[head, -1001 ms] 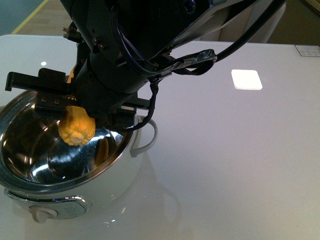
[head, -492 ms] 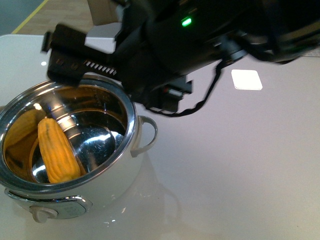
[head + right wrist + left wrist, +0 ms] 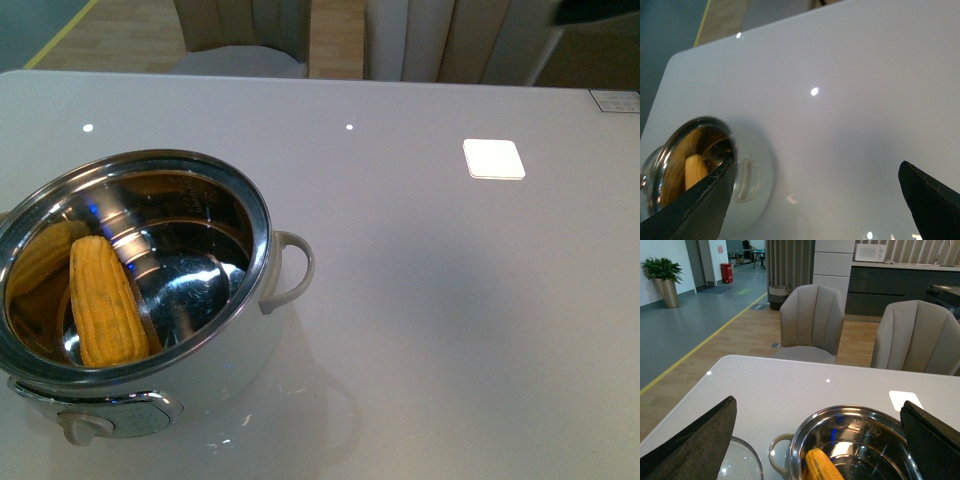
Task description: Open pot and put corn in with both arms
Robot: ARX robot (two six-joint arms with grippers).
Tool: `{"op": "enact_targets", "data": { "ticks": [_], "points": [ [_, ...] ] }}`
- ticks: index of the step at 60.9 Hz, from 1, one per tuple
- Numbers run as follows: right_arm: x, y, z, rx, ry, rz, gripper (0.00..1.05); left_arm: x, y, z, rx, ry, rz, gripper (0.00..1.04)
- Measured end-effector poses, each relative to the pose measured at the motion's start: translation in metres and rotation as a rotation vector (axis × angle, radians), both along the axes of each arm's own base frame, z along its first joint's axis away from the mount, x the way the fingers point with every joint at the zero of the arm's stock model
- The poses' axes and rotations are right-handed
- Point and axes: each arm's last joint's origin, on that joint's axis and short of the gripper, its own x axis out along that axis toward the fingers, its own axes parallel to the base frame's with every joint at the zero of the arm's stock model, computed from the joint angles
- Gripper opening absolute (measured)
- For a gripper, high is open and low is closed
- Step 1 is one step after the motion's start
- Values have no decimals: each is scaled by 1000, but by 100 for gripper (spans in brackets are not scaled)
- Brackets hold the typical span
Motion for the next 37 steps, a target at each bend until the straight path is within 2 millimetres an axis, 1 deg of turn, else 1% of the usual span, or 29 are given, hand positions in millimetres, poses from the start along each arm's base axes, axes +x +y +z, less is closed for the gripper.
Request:
{"op": "enact_targets", "data": {
  "ticks": [4,5,7,8,11,12,15,16,18,19,21,22,25,31,37],
  "points": [
    [-4,-5,6,-7,-33,-11,96,0,0,0,0,0,-1,98],
    [-4,-5,5,-26,-63,-24,95,0,0,0,0,0,-1,98],
    [-4,-6,0,-99,-180,-72,89,0,0,0,0,0,0,98],
    [-4,-7,-1,-108,-213,-90,87,0,0,0,0,0,-2,98],
    [-11,-14,-14,-212,-379,-162,76,0,0,0,0,0,-1,98],
    [-12,-15,-15,-217,-389,-163,75,0,0,0,0,0,0,98],
    [-20,-23,-20,-259,-471,-185,66,0,0,0,0,0,1,98],
    [-21,-24,-20,-264,-485,-187,65,0,0,0,0,0,1,98],
    [-26,-28,-20,-279,-527,-186,58,0,0,0,0,0,0,98],
    [-28,-28,-20,-286,-533,-183,56,0,0,0,0,0,0,98],
    [-32,-32,-20,-299,-555,-179,48,0,0,0,0,0,0,98],
    [-33,-32,-20,-300,-556,-179,47,0,0,0,0,0,0,98],
    [-38,-37,-25,-317,-558,-181,37,0,0,0,0,0,0,98],
    [-46,-44,-35,-332,-543,-179,21,0,0,0,0,0,0,98],
    [-55,-49,-40,-338,-547,-171,2,0,0,0,0,0,0,98]
  ]
}}
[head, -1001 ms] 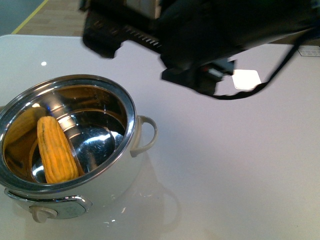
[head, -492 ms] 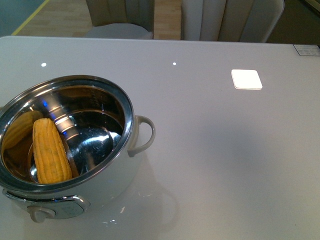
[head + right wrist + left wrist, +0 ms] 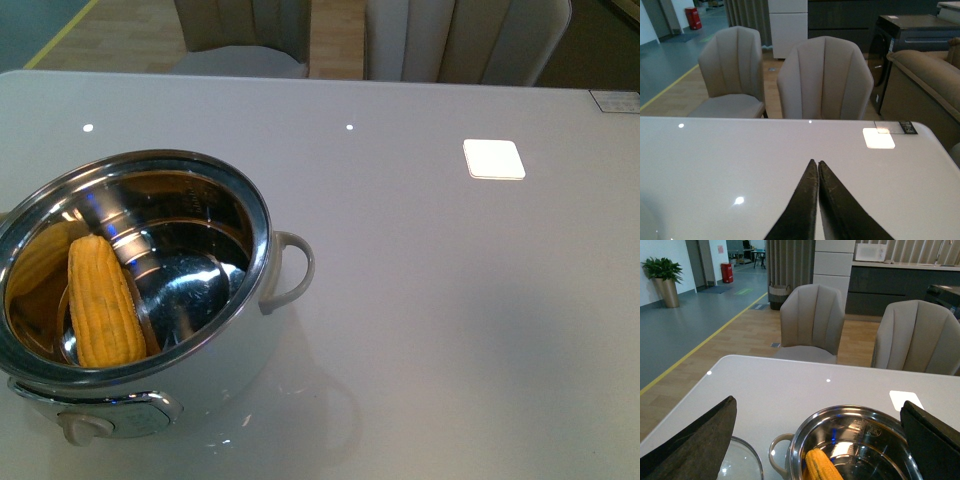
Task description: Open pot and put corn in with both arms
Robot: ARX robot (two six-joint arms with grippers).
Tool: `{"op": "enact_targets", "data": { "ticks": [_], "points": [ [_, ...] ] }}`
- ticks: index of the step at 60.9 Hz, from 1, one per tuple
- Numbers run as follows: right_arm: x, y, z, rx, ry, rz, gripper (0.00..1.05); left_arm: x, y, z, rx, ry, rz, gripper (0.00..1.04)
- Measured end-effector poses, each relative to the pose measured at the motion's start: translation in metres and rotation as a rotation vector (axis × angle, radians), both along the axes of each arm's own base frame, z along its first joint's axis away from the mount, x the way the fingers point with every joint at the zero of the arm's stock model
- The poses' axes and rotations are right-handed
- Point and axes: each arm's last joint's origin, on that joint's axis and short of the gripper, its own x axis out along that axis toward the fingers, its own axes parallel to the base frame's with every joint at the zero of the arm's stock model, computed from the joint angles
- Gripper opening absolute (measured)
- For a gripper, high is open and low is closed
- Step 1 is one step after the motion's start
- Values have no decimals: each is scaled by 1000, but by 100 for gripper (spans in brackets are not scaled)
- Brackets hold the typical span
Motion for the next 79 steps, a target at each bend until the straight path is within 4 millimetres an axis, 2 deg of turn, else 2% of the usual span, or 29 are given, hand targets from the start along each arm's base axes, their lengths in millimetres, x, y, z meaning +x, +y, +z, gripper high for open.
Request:
{"op": "enact_targets", "data": {
  "ticks": [22,35,79],
  "points": [
    [-23,-20,-14,-5,-1,-11,2,0,0,0,0,0,0,98],
    [-32,-20,-21,-5,-14,-8,2,0,0,0,0,0,0,98],
    [-51,-20,-19,-5,-28,-7,2,0,0,0,0,0,0,98]
  ]
}}
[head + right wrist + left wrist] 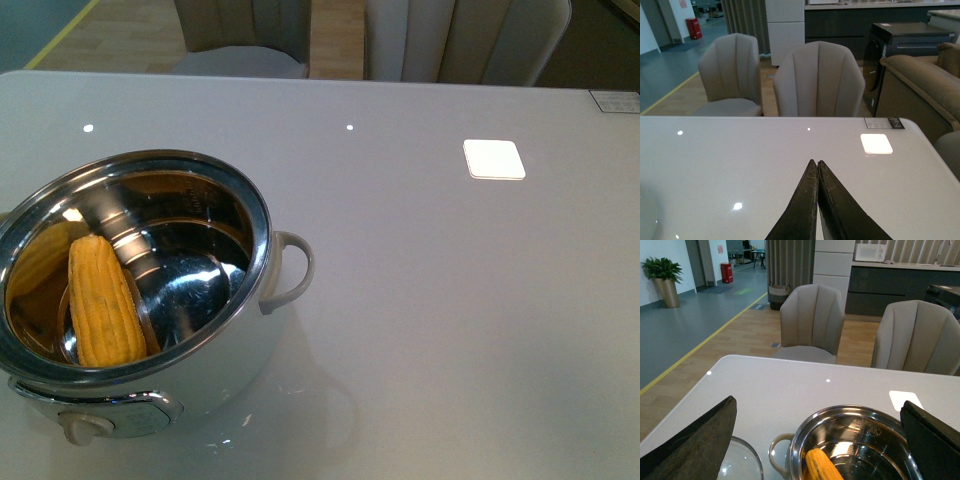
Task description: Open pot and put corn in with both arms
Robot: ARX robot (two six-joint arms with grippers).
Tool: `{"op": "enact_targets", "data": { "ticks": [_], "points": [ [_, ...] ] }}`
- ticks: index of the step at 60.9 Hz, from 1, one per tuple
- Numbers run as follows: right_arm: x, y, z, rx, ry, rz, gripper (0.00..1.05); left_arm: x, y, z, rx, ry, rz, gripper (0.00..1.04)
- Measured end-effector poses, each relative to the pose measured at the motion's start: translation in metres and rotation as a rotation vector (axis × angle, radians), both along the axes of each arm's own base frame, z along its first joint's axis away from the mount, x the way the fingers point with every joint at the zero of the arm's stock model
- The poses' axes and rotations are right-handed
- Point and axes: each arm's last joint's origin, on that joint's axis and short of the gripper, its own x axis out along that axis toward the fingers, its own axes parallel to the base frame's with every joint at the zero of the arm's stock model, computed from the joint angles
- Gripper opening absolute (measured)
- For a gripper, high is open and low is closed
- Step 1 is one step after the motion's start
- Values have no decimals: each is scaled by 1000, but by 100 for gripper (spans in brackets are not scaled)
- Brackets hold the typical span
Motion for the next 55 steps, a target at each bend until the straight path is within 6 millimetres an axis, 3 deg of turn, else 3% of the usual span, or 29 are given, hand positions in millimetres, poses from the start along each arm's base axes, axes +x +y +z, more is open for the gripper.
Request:
{"op": "enact_targets", "data": {
  "ticks": [15,32,49,55],
  "points": [
    [-12,0,-3,0,8,-2,2,0,0,0,0,0,0,98],
    [-13,0,-3,-1,5,-2,3,0,0,0,0,0,0,98],
    [-13,0,-3,-1,5,-2,54,0,0,0,0,0,0,98],
    [-13,0,-3,-1,5,-2,77,0,0,0,0,0,0,98]
  ]
}}
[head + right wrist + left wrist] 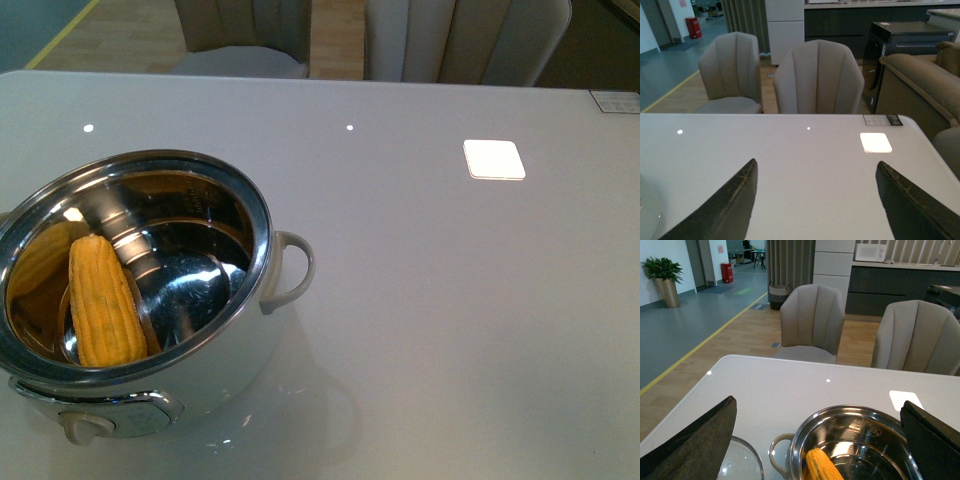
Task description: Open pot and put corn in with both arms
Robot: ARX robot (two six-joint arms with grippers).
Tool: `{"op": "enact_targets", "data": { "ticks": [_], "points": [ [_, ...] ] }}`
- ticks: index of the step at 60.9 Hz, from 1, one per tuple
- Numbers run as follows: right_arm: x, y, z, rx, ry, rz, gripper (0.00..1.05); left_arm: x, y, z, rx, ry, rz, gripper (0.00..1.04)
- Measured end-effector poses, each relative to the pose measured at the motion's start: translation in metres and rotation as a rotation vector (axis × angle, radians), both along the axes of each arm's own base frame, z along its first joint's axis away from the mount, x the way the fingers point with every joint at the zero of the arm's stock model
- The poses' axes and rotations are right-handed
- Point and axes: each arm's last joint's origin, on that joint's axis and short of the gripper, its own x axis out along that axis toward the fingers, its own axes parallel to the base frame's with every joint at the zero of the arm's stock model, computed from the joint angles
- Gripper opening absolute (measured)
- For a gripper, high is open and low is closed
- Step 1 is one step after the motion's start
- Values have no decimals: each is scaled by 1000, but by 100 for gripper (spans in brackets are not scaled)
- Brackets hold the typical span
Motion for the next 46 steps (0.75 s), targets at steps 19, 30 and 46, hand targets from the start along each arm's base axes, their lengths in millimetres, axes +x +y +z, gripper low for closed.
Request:
{"op": "enact_targets", "data": {
  "ticks": [19,30,46],
  "points": [
    [0,0,0,0,0,0,96,0,0,0,0,0,0,98],
    [0,0,0,0,0,0,96,0,0,0,0,0,0,98],
    [0,0,0,0,0,0,96,0,0,0,0,0,0,98]
  ]
}}
